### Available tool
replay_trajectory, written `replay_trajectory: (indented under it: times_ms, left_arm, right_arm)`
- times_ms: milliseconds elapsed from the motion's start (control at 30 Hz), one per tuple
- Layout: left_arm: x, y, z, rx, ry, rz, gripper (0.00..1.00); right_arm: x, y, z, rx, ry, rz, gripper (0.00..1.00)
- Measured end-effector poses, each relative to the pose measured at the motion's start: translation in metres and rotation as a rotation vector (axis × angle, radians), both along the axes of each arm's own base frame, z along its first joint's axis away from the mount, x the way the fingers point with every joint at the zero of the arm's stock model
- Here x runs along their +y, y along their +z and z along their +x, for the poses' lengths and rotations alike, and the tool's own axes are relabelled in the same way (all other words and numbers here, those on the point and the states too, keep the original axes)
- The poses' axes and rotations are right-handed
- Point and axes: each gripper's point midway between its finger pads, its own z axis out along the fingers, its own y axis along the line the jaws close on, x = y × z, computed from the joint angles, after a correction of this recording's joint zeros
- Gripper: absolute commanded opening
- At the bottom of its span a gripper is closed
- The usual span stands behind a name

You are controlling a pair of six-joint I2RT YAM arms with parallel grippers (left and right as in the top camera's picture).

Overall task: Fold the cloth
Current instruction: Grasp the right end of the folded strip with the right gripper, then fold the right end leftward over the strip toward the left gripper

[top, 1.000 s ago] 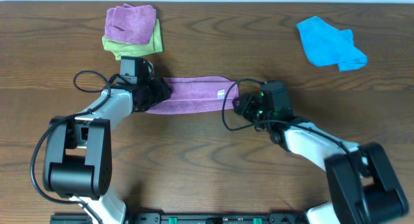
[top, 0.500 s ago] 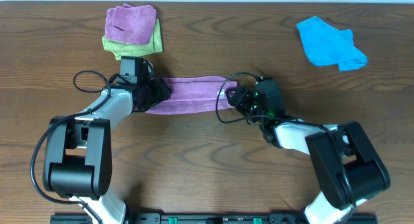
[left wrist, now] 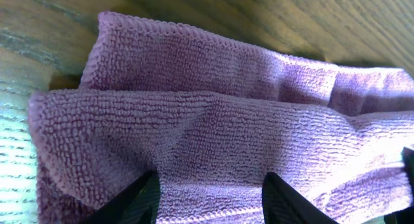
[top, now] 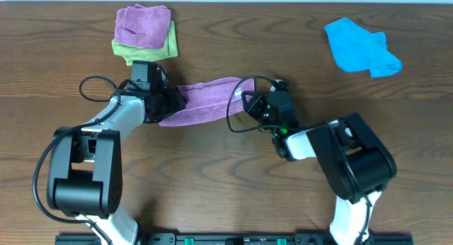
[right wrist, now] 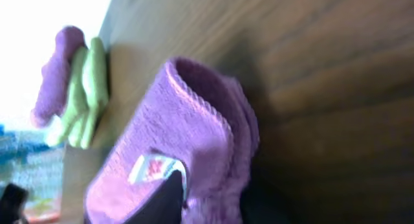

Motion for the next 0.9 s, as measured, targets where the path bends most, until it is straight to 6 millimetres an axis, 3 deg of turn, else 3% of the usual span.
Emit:
replay_trajectory:
  times_ms: [200, 367, 700, 800, 900]
  left_arm:
    - [0.0, -0.001, -0.003, 0.013, -0.001, 0.0, 0.46]
    - [-0.003, -0.001, -0.006, 0.03, 0.001, -0.022, 0.36]
    - [-0.005, 0.0, -0.006, 0.041, 0.012, -0.041, 0.35]
    - [-0.006, 0.001, -0.006, 0.039, 0.011, -0.043, 0.35]
    - [-0.006, 0.001, -0.006, 0.04, 0.011, -0.043, 0.35]
  right_arm:
    - [-0.004, 0.0, 0.003, -0.103, 0.058, -0.13, 0.02]
    - [-0.013, 0.004, -0.001, -0.134, 0.114, -0.222, 0.01]
    - [-0.013, 0.079, -0.002, -0.308, 0.189, -0.317, 0.01]
    - [-0.006, 0.087, -0.005, -0.339, 0.217, -0.334, 0.01]
    - [0.003, 0.082, -0.013, -0.334, 0.266, -0.355, 0.02]
